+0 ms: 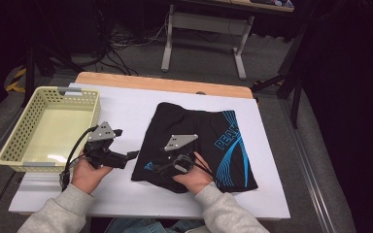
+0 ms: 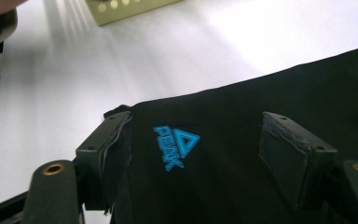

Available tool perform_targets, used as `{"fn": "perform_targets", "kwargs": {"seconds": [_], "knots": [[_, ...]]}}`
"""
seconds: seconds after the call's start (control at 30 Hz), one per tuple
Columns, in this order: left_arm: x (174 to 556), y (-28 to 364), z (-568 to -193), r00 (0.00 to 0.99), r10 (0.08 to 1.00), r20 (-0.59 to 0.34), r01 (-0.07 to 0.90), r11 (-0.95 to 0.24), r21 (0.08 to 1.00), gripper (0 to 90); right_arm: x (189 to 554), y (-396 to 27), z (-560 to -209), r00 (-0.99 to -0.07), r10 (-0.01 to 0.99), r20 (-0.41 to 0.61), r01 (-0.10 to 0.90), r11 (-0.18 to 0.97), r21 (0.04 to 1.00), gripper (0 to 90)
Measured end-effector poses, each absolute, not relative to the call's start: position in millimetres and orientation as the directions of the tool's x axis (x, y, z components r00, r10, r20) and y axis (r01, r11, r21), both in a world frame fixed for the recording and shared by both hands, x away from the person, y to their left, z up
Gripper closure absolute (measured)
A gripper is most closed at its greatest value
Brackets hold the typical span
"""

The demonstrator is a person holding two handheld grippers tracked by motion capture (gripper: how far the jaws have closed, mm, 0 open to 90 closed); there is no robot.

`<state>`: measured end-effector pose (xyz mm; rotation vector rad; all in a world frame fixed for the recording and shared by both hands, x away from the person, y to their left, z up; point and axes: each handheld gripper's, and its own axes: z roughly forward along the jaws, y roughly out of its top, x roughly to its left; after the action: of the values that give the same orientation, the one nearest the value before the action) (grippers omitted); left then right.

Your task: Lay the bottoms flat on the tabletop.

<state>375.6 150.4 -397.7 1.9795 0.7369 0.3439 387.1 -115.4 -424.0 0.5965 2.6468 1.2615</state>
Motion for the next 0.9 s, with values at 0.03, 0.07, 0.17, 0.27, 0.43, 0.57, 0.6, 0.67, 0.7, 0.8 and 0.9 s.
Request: {"fn": "perform_targets", "kwargs": {"seconds": [0.03,0.07,0.17,0.27,0.43,0.57,0.6,0.67,0.7,0.8,0.9], "knots": [[375.1,151.1,-397.8,0.777,0.626,-0.059,0.354,-0.357,0.864,6.0,387.2,-113.2,-425.7,-0.913,0.407,0.035,0.286,0.575,0.766,25.8],[373.9,151.6,-398.1,0.774,0.630,-0.067,0.361,-0.353,0.863,6.0,387.1,-110.9,-427.4,-0.915,0.402,0.039,0.287,0.578,0.764,25.2],[373.2,153.2,-398.4,0.773,0.632,-0.062,0.358,-0.354,0.864,6.0,387.8,-105.2,-432.4,-0.921,0.386,0.048,0.288,0.596,0.750,21.5],[372.7,154.5,-398.5,0.772,0.633,-0.061,0.359,-0.355,0.863,6.0,387.5,-99.8,-437.8,-0.926,0.374,0.053,0.289,0.612,0.736,19.5],[373.1,154.3,-399.3,0.772,0.633,-0.065,0.361,-0.352,0.864,6.0,386.0,-94.6,-443.6,-0.932,0.357,0.060,0.292,0.641,0.710,19.1],[374.1,153.3,-399.8,0.775,0.629,-0.067,0.363,-0.355,0.861,6.0,385.4,-92.9,-446.0,-0.933,0.358,0.048,0.288,0.656,0.698,18.4],[374.6,152.9,-400.0,0.776,0.627,-0.066,0.362,-0.357,0.861,6.0,385.2,-92.5,-446.6,-0.932,0.359,0.046,0.288,0.659,0.694,18.2],[375.1,152.4,-400.1,0.778,0.626,-0.065,0.362,-0.361,0.860,5.9,385.1,-91.6,-448.0,-0.931,0.362,0.040,0.289,0.667,0.686,17.8],[375.4,152.2,-400.2,0.778,0.625,-0.064,0.361,-0.361,0.860,5.9,385.2,-91.2,-448.7,-0.931,0.362,0.041,0.290,0.669,0.684,17.8],[375.8,151.8,-400.8,0.777,0.626,-0.070,0.367,-0.360,0.858,5.9,384.9,-89.7,-450.4,-0.931,0.363,0.035,0.290,0.678,0.675,17.3],[376.3,152.2,-401.4,0.777,0.625,-0.070,0.367,-0.361,0.857,5.8,384.6,-88.6,-451.8,-0.932,0.361,0.029,0.287,0.686,0.669,16.5]]}}
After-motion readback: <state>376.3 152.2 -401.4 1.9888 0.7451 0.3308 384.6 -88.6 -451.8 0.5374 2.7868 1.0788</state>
